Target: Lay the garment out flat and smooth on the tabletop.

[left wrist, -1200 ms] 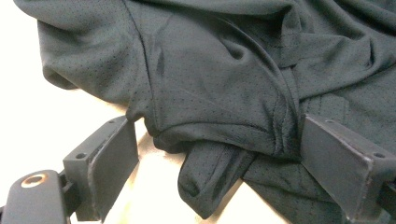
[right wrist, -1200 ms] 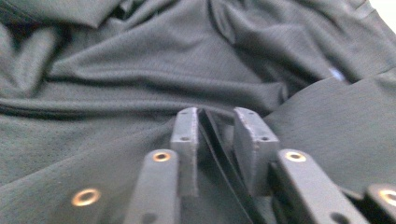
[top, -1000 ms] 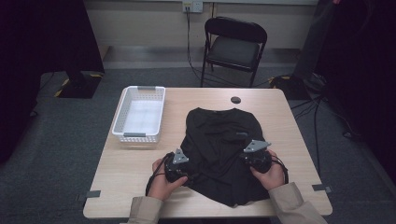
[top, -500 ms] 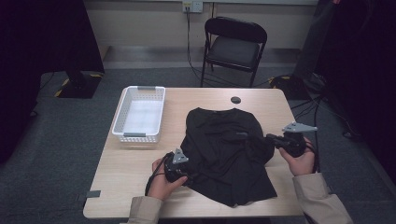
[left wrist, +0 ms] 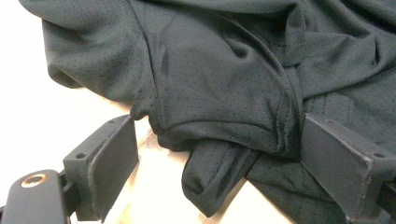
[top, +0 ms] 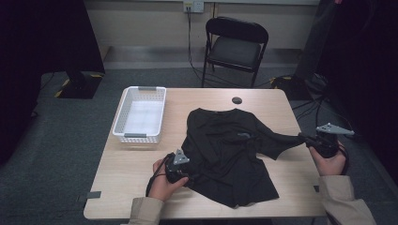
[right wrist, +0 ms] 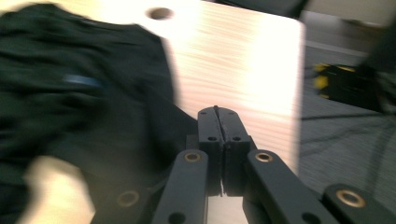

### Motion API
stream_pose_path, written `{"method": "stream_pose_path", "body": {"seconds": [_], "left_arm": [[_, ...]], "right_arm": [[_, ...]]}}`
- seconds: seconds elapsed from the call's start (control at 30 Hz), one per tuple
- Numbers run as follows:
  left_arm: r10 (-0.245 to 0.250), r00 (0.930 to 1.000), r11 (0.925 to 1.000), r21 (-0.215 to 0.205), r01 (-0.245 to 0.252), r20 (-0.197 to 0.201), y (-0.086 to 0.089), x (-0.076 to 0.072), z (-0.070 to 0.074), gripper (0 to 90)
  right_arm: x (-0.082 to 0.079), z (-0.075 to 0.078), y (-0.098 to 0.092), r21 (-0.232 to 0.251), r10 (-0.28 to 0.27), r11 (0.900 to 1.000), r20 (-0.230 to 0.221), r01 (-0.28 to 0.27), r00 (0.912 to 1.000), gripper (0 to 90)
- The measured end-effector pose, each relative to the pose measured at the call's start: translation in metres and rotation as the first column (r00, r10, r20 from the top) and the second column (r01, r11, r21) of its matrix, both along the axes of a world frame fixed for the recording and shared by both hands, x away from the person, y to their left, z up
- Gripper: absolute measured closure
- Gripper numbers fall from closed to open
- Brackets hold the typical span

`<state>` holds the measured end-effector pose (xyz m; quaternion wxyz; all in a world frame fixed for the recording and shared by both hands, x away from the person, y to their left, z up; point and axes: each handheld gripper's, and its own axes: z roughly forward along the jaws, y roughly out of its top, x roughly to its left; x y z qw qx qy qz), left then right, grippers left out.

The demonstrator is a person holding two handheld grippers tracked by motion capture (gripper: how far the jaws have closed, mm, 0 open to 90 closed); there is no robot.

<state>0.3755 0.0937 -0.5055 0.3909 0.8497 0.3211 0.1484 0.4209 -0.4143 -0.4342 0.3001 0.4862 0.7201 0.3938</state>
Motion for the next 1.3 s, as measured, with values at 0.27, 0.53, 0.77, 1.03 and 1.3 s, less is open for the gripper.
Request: {"method": "stream_pose_path", "body": {"seconds": [0.27,0.53,0.77,1.03,1.3], "left_arm": [[-0.001,1.0,1.0,0.001,0.001,-0.001,0.0,0.0,0.0,12.0],[-0.004,1.0,1.0,0.002,0.004,0.0,0.0,0.0,0.0,12.0],[-0.004,1.0,1.0,0.004,0.004,0.001,0.0,0.0,0.0,12.0],[-0.005,1.0,1.0,0.003,0.005,0.0,0.0,0.001,0.0,12.0],[-0.004,1.0,1.0,0.001,0.004,-0.001,0.0,0.001,0.0,12.0]], "right_arm": [[0.02,-0.013,-0.031,-0.045,-0.171,0.984,-0.02,0.17,0.9851,72.8],[-0.007,-0.019,0.011,-0.044,-0.064,0.997,0.011,0.065,0.9979,52.1],[-0.027,-0.052,0.056,-0.053,0.081,0.995,-0.079,-0.086,0.9935,60.8],[-0.011,-0.067,0.057,-0.056,0.035,0.998,-0.12,-0.042,0.9922,67.6],[-0.019,-0.066,0.045,0.004,0.088,0.996,-0.15,-0.088,0.9847,85.1]]}}
